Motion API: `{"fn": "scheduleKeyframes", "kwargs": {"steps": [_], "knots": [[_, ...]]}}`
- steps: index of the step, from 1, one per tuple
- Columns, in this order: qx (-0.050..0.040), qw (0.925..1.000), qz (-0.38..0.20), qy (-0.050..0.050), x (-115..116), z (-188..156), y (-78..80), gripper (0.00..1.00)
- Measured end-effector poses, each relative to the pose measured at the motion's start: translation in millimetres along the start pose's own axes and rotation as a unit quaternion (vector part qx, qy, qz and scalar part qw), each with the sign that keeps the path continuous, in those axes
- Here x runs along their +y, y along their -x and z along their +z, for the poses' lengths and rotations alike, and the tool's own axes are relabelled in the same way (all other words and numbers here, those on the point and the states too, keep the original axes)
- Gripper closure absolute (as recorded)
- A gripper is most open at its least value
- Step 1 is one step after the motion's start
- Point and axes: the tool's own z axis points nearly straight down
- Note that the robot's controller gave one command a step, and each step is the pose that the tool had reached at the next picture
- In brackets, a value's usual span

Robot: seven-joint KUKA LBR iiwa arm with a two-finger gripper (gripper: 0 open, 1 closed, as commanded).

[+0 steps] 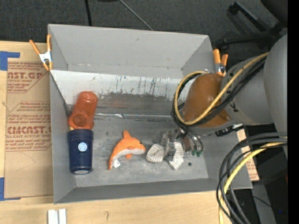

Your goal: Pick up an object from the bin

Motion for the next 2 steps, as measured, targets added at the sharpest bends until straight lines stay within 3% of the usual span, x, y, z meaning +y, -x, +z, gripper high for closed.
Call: {"fn": "scheduleKeyframes", "kwargs": {"steps": [2], "knots": [[0.0009, 1.0000, 0.000, 0.000, 0.1, -1.6, -0.3, 1.00]]}}
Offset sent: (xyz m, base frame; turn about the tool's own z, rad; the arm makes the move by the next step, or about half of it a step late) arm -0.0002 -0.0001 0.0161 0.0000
